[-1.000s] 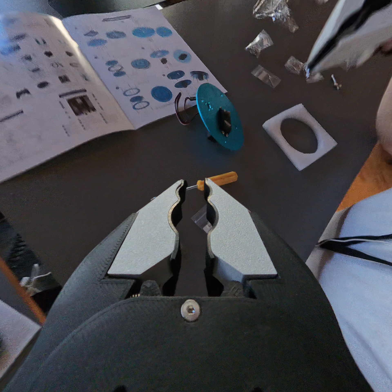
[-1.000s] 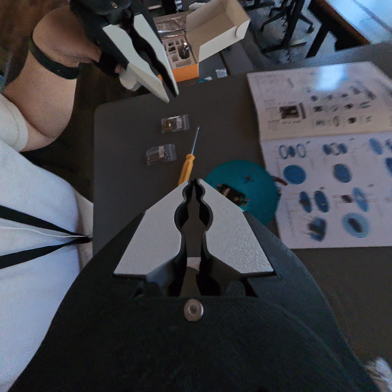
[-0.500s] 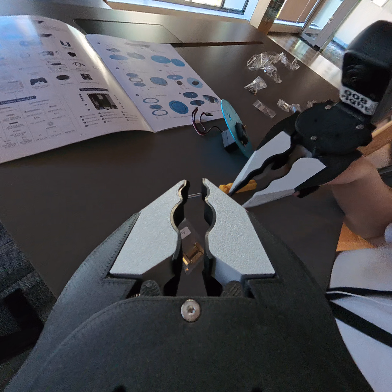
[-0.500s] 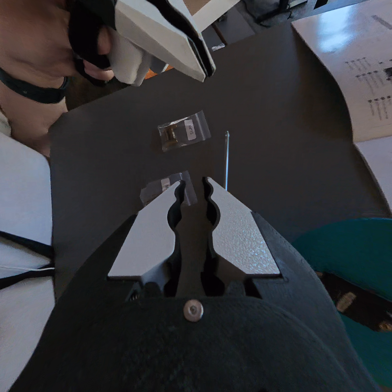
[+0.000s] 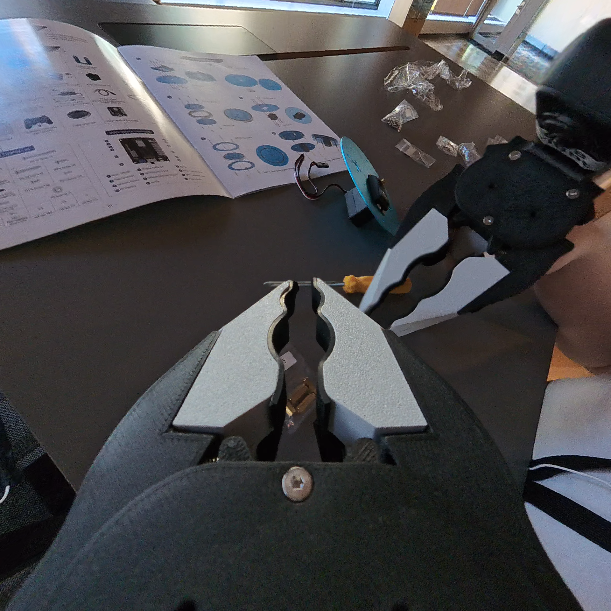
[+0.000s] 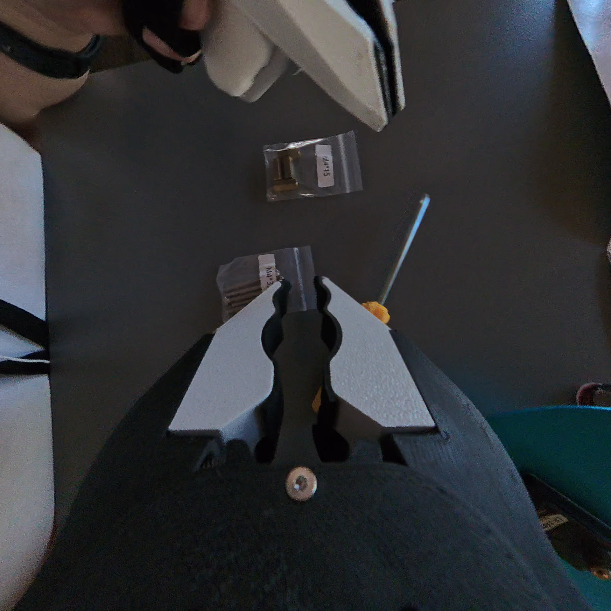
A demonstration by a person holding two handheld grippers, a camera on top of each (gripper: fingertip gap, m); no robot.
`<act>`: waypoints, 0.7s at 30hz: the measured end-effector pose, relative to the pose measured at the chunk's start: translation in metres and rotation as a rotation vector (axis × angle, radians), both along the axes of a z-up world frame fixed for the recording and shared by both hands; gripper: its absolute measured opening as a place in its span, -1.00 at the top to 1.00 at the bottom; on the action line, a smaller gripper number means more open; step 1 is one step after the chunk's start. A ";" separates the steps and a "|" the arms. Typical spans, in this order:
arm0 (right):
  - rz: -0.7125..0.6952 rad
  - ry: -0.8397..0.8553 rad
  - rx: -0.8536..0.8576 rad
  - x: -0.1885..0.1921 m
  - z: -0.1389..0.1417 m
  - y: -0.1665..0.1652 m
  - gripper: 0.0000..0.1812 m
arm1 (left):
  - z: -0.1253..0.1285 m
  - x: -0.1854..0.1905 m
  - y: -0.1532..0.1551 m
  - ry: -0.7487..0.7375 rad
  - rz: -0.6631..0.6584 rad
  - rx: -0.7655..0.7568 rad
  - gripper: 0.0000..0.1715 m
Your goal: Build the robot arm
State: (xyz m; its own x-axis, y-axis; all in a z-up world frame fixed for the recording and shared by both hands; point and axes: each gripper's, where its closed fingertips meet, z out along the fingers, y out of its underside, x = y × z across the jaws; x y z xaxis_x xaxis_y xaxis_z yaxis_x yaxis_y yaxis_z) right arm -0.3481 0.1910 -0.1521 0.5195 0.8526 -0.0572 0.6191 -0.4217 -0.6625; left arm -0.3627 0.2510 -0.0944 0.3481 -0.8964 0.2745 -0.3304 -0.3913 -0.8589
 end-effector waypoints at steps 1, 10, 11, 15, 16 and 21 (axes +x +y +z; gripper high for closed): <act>0.022 0.000 -0.008 -0.003 0.000 -0.004 0.93 | 0.000 -0.001 0.001 -0.001 0.007 0.005 0.91; 0.016 -0.002 0.060 -0.005 0.009 -0.006 1.00 | -0.008 0.000 -0.001 0.026 -0.014 -0.013 0.93; 0.006 0.010 0.096 -0.004 0.015 -0.005 1.00 | -0.009 0.001 -0.004 0.027 -0.031 -0.025 0.92; -0.034 0.092 0.200 0.005 0.036 -0.005 1.00 | -0.010 0.005 -0.021 -0.016 -0.118 -0.137 0.85; -0.041 0.106 0.218 0.008 0.038 -0.006 1.00 | -0.011 0.005 -0.027 -0.022 -0.143 -0.161 0.84; -0.029 0.091 0.153 0.008 0.027 -0.007 0.99 | -0.021 0.001 -0.042 0.070 -0.194 -0.127 0.83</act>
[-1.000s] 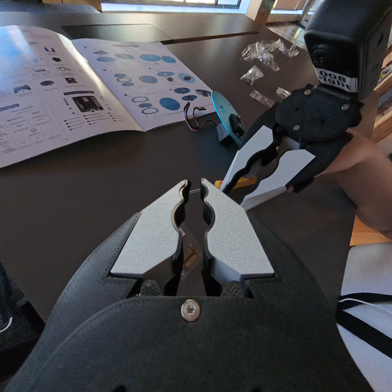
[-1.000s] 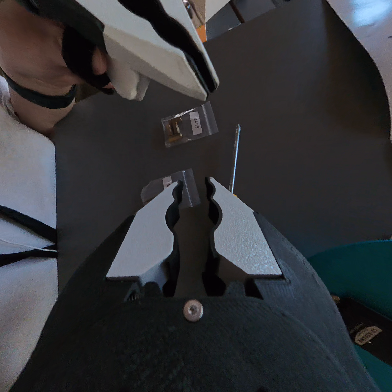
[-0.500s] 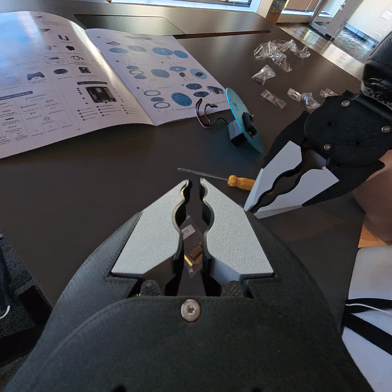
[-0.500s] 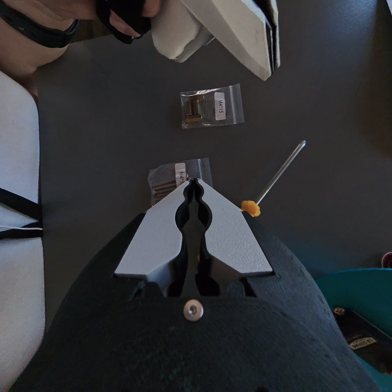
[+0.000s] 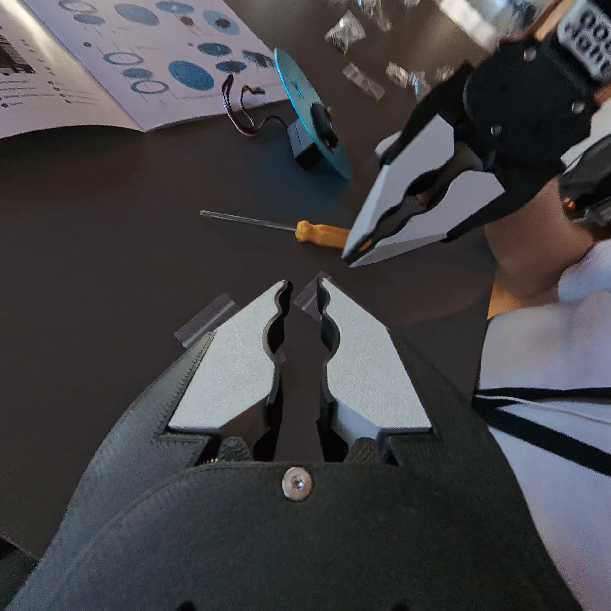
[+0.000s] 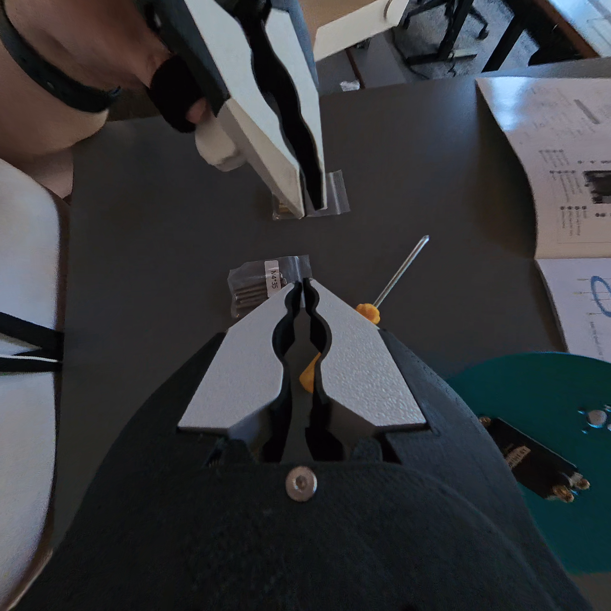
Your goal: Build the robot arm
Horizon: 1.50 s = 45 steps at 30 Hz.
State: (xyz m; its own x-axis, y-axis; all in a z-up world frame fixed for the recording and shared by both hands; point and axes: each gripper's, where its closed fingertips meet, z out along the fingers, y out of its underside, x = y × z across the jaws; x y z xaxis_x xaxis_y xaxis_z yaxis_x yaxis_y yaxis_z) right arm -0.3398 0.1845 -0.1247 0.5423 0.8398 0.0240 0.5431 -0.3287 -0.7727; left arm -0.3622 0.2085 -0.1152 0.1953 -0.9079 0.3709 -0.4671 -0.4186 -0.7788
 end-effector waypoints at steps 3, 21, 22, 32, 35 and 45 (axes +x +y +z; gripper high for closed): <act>0.016 -0.126 -0.051 -0.001 -0.016 0.009 0.76 | -0.006 -0.005 -0.004 0.095 -0.027 0.043 0.80; 0.170 -0.253 -0.212 -0.017 -0.027 0.007 0.82 | -0.010 -0.021 -0.005 0.077 0.036 0.029 0.84; 0.198 -0.250 -0.221 -0.018 -0.025 0.007 0.80 | -0.010 -0.022 -0.005 0.076 0.037 0.032 0.84; 0.448 -0.393 -0.333 -0.024 -0.035 -0.005 1.00 | -0.010 -0.030 -0.006 0.033 0.055 0.013 0.84; 0.450 -0.380 -0.314 -0.024 -0.034 -0.005 1.00 | -0.014 -0.031 -0.010 0.030 0.060 -0.023 0.84; -0.123 -0.241 -0.372 -0.010 -0.032 -0.028 0.34 | -0.012 -0.038 -0.019 0.009 0.104 -0.031 0.85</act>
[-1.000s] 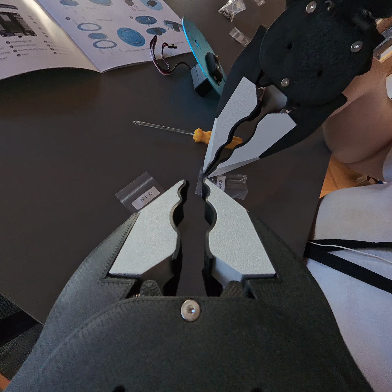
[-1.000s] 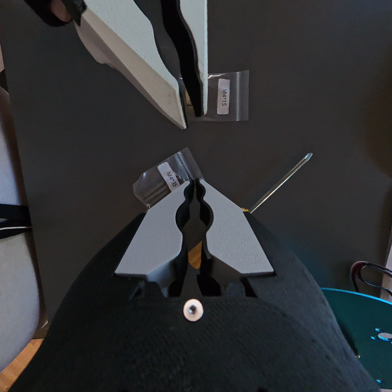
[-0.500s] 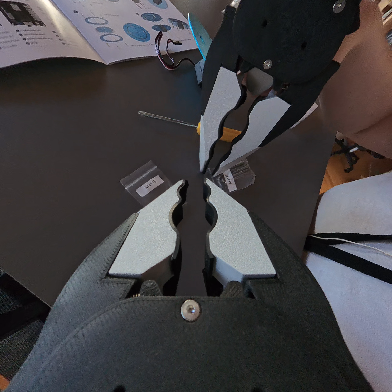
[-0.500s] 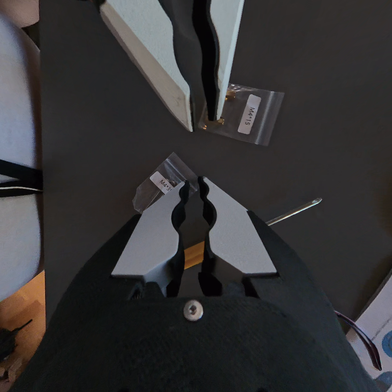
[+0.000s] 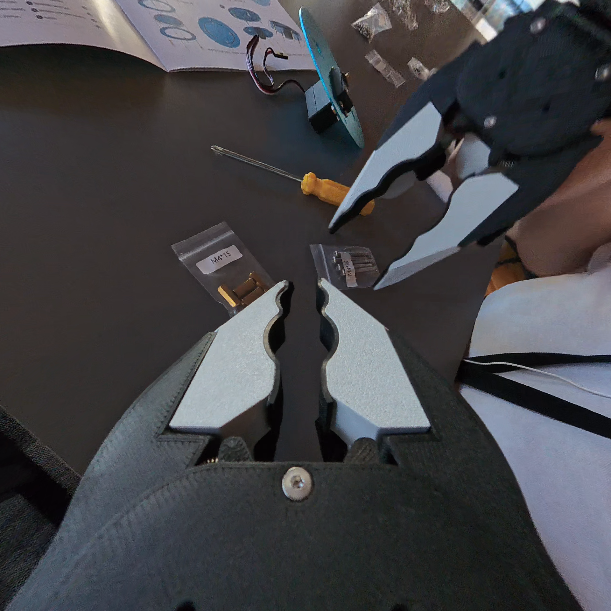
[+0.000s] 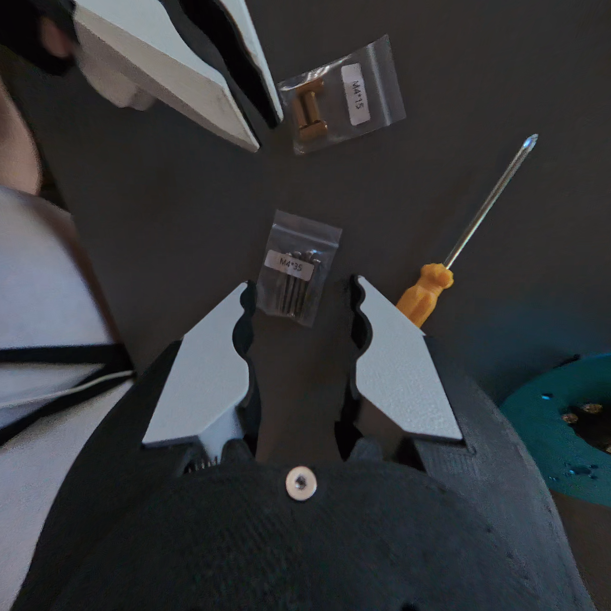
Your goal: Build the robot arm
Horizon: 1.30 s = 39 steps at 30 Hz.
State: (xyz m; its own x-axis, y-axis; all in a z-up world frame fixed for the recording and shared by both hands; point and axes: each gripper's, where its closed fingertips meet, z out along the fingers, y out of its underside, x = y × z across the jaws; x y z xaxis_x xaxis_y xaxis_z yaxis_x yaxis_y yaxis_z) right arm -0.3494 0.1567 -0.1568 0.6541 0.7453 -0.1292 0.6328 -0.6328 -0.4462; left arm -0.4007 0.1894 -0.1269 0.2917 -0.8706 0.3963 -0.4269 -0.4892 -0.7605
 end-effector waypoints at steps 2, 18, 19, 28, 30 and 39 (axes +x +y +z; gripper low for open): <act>-0.031 -0.036 0.084 -0.004 -0.002 0.003 0.40 | 0.002 0.001 -0.001 -0.002 -0.003 0.002 0.85; 0.010 0.033 0.664 0.000 0.033 0.007 0.84 | 0.027 0.032 -0.035 -0.329 -0.142 -0.445 0.89; 0.017 0.033 0.698 -0.001 0.035 0.007 0.84 | 0.033 0.034 -0.039 -0.367 -0.169 -0.487 0.95; 0.041 0.140 0.670 -0.002 0.027 -0.005 0.57 | 0.017 0.045 -0.044 -0.196 -0.193 -0.350 1.00; 0.044 0.218 0.612 0.002 0.031 -0.009 0.61 | 0.011 0.043 -0.046 -0.130 -0.233 -0.274 1.00; 0.063 0.257 0.353 -0.003 0.019 -0.014 0.46 | 0.008 0.029 -0.031 -0.053 -0.128 -0.163 1.00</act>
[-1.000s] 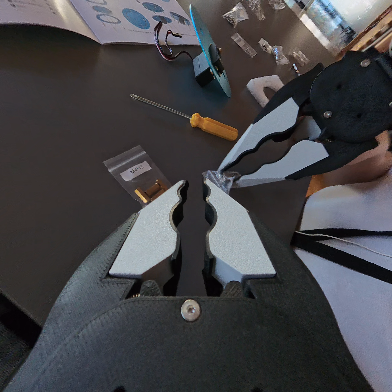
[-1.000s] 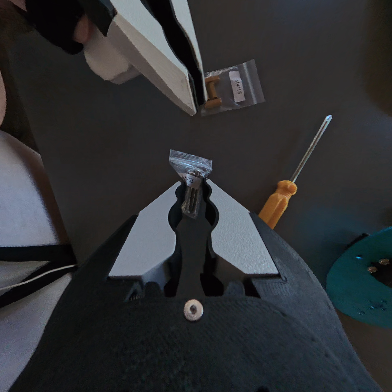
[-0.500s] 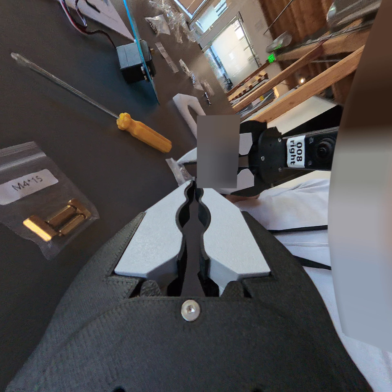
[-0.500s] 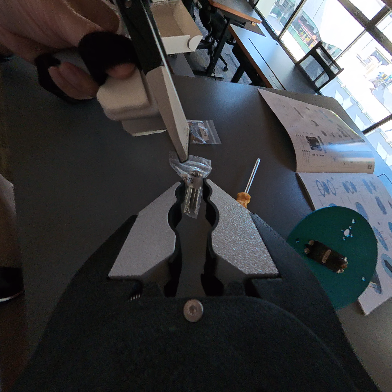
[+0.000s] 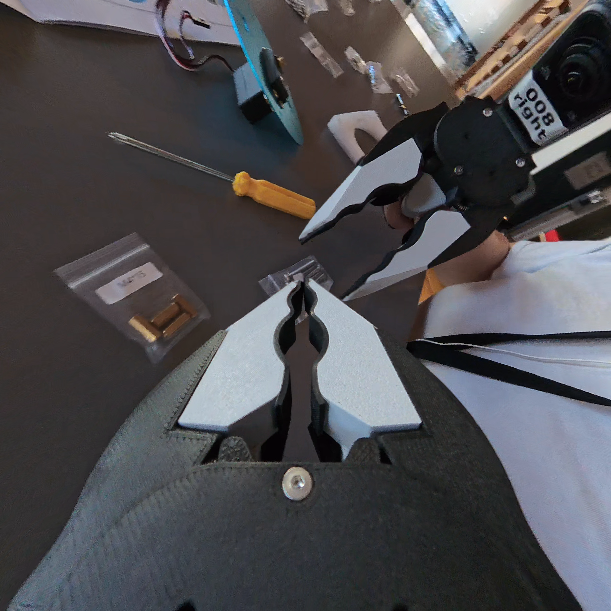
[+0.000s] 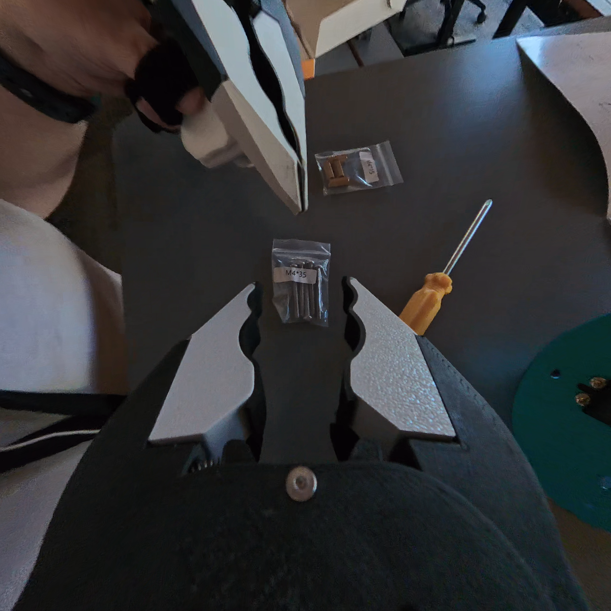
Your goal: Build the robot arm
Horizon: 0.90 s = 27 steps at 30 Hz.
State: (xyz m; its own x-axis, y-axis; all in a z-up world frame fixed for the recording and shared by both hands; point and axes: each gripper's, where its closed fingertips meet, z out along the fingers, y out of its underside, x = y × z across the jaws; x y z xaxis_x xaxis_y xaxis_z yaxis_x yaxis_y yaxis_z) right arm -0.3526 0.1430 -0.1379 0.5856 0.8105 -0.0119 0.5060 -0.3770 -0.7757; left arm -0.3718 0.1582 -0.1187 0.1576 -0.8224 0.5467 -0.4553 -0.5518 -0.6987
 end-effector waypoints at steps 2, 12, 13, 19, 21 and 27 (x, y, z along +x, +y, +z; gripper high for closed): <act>0.008 -0.086 -0.028 -0.002 -0.012 0.002 0.46 | 0.001 -0.006 0.004 0.009 0.035 0.018 0.97; 0.046 -0.077 0.131 -0.006 0.000 0.002 0.85 | -0.008 -0.010 0.000 0.002 0.078 -0.009 0.57; 0.023 -0.066 0.182 -0.004 0.007 0.004 0.85 | -0.006 -0.008 -0.003 -0.026 0.065 -0.038 0.63; -0.067 -0.020 0.372 0.005 0.036 0.013 0.85 | 0.022 0.011 -0.012 -0.267 0.024 -0.230 0.81; -0.076 -0.023 0.398 0.007 0.039 0.013 0.85 | 0.018 0.015 -0.011 -0.241 0.019 -0.218 0.80; -0.082 -0.060 0.452 0.009 0.037 0.013 0.84 | 0.022 0.022 -0.011 -0.245 -0.049 -0.177 1.00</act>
State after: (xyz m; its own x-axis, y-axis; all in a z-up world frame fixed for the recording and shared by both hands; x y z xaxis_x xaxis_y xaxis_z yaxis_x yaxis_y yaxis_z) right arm -0.3439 0.1557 -0.1005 0.6365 0.6776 0.3684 0.5381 -0.0480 -0.8415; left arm -0.3501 0.1468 -0.0967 -0.0340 -0.7141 0.6992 -0.3140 -0.6565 -0.6858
